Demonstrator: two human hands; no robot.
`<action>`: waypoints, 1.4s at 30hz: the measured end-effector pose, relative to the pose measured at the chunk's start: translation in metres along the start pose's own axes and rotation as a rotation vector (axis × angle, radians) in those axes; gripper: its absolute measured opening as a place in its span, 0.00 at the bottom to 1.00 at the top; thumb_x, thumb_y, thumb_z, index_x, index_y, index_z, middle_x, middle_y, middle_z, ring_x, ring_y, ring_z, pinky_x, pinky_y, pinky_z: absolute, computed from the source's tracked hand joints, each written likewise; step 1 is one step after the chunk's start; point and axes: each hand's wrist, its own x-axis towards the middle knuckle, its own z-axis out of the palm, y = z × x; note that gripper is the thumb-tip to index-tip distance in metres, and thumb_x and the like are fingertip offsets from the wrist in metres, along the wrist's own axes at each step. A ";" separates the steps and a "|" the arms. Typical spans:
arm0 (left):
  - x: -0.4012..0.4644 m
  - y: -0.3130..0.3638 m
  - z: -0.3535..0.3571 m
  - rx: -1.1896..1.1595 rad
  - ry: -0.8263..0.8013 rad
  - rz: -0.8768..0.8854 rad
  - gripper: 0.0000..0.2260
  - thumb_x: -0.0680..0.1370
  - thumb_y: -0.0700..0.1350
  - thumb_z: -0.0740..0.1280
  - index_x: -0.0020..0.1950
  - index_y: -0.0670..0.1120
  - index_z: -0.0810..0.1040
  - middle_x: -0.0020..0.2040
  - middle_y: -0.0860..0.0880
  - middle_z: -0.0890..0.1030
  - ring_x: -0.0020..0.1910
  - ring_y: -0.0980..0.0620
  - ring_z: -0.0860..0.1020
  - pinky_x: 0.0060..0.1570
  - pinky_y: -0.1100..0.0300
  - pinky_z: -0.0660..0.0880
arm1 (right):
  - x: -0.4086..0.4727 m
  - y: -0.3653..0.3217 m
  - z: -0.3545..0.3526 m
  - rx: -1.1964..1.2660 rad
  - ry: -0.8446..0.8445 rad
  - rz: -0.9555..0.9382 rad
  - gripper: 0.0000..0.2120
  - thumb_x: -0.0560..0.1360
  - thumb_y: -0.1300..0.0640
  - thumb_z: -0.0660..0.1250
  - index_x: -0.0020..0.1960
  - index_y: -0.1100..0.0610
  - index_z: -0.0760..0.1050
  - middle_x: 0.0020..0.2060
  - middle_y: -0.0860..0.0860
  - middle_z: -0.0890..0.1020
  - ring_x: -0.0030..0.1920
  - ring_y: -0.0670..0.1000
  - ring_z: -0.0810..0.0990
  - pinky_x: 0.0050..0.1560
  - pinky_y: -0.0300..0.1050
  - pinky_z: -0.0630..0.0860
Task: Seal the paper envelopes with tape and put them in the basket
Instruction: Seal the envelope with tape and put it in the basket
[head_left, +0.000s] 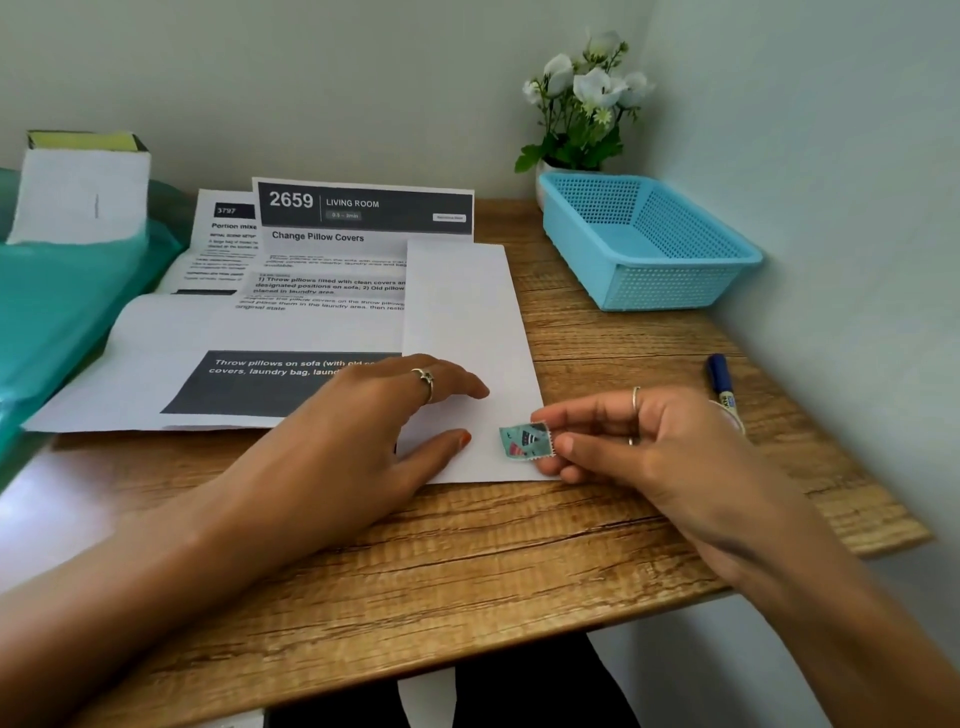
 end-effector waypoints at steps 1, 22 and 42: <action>-0.001 0.000 0.000 -0.005 0.002 -0.001 0.15 0.75 0.55 0.63 0.62 0.64 0.72 0.56 0.72 0.70 0.53 0.76 0.67 0.49 0.81 0.66 | 0.000 0.000 0.000 -0.002 -0.012 0.009 0.10 0.72 0.69 0.67 0.48 0.56 0.82 0.37 0.53 0.86 0.36 0.45 0.84 0.39 0.31 0.79; -0.006 0.004 0.002 0.196 -0.096 0.154 0.21 0.75 0.47 0.52 0.61 0.57 0.79 0.63 0.54 0.78 0.60 0.53 0.76 0.59 0.54 0.72 | 0.001 0.003 -0.002 -0.014 -0.046 0.026 0.10 0.72 0.66 0.69 0.50 0.55 0.82 0.38 0.54 0.86 0.40 0.47 0.85 0.43 0.33 0.79; -0.007 0.006 0.005 0.212 -0.089 0.168 0.21 0.74 0.46 0.51 0.60 0.56 0.78 0.62 0.53 0.78 0.59 0.51 0.77 0.56 0.49 0.75 | -0.008 0.004 0.000 -0.412 -0.009 -0.028 0.13 0.79 0.57 0.61 0.60 0.46 0.76 0.33 0.48 0.83 0.30 0.41 0.79 0.36 0.35 0.77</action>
